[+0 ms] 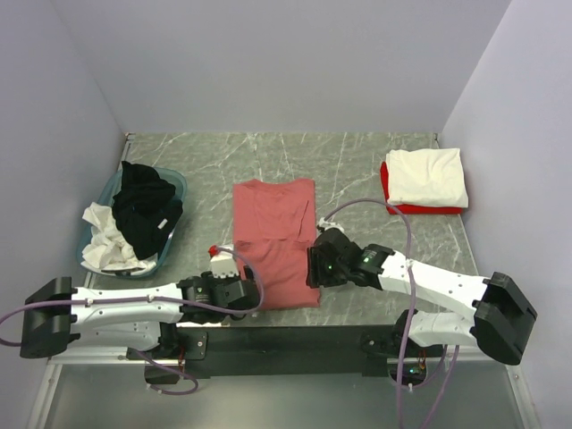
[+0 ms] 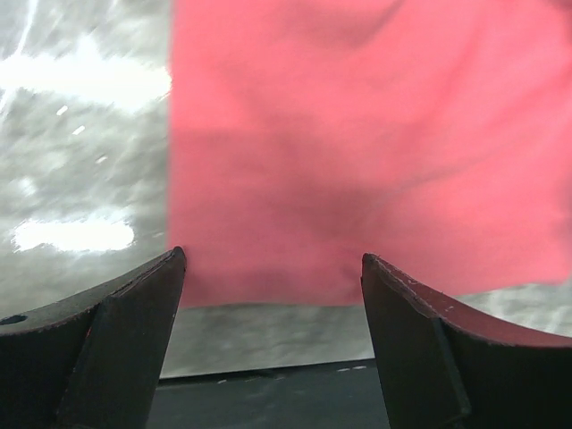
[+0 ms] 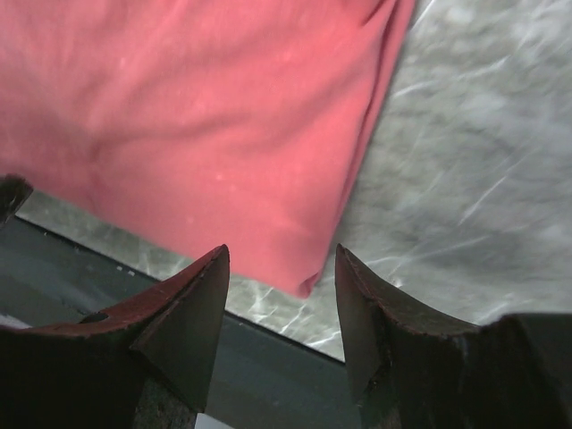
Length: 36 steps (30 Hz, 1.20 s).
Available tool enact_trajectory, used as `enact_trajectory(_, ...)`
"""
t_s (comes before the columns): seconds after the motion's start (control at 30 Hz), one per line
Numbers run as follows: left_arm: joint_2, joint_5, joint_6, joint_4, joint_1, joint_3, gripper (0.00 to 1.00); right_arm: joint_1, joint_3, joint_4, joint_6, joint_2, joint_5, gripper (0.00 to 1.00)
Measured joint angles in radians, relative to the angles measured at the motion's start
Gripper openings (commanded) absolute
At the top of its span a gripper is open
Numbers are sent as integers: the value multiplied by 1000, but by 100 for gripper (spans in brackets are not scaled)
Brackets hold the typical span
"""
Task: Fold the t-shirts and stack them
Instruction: Fold the tshirt
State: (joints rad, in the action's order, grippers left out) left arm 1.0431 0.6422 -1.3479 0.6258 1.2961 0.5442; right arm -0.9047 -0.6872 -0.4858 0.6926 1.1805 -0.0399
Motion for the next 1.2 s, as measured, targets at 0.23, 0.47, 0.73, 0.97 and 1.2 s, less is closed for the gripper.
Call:
enact_trajectory(0.23, 16, -53, -51, 34, -23, -63, 85, -69, 26, 21, 77, 34, -2, 58)
enact_trajectory(0.47, 43, -65, -69, 42, -25, -66, 83, -100, 74, 29, 131, 55, -5, 58)
enact_trajectory(0.73, 40, -68, -87, 49, -29, -67, 80, -126, 101, 37, 172, 83, -7, 58)
enact_trajectory(0.97, -3, -84, -98, 51, -30, -86, 77, -158, 73, 36, 185, 129, -38, 57)
enact_trajectory(1.2, -33, -110, -108, 65, -30, -95, 73, -171, 56, 32, 196, 155, -58, 48)
